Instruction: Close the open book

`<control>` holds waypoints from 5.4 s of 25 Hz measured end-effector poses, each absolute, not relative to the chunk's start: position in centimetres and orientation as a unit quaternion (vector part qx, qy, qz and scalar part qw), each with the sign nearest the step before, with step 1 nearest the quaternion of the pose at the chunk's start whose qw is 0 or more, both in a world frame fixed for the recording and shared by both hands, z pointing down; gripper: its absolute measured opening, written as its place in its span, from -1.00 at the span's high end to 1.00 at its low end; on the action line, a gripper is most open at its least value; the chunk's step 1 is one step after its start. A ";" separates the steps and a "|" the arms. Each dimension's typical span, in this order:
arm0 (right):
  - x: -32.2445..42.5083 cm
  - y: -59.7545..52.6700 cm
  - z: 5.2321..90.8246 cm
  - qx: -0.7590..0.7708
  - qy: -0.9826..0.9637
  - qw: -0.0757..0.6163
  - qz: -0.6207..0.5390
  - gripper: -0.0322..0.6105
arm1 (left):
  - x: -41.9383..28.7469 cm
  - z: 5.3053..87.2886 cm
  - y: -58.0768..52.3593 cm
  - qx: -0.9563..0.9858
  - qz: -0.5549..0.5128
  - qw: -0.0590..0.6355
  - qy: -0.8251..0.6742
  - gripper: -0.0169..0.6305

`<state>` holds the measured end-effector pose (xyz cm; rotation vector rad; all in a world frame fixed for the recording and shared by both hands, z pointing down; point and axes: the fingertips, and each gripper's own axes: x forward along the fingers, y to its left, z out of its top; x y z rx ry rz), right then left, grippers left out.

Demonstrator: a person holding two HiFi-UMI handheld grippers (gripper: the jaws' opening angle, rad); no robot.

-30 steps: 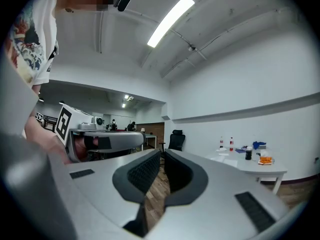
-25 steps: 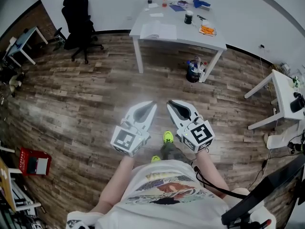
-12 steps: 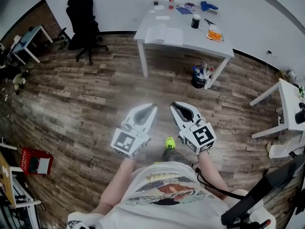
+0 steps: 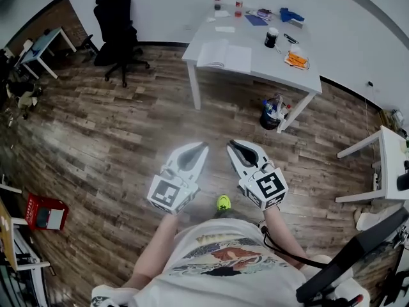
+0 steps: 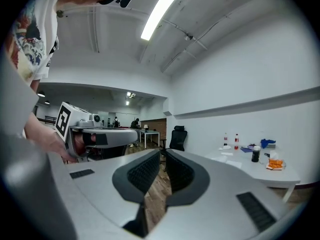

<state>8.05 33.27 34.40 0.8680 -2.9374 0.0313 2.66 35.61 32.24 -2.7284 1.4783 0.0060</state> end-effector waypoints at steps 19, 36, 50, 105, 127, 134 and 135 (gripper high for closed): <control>10.3 20.5 36.3 0.249 -0.967 0.049 0.016 0.80 | 4.6 34.3 23.4 -0.864 -0.013 0.023 0.503 0.91; 7.7 12.5 37.8 0.255 -0.965 0.055 0.029 0.80 | 2.4 35.5 14.9 -0.871 -0.025 0.020 0.490 0.91; -0.2 -1.0 37.0 0.288 -0.955 0.060 0.036 0.80 | -4.8 34.3 0.3 -0.895 -0.026 0.020 0.446 0.91; -7.7 -30.3 42.9 0.234 -0.963 0.126 0.044 0.59 | -11.6 41.6 -28.9 -0.886 -0.070 -0.025 0.457 0.91; -11.5 -35.4 54.8 0.261 -0.943 0.186 0.086 0.59 | -13.6 51.1 -36.1 -0.900 -0.064 -0.041 0.428 0.91; -12.5 -35.9 60.7 0.261 -0.935 0.228 0.078 0.59 | -15.3 56.0 -36.0 -0.896 -0.075 -0.061 0.434 0.91; -12.5 -36.1 61.3 0.264 -0.933 0.230 0.079 0.59 | -15.5 56.7 -36.0 -0.896 -0.079 -0.061 0.433 0.91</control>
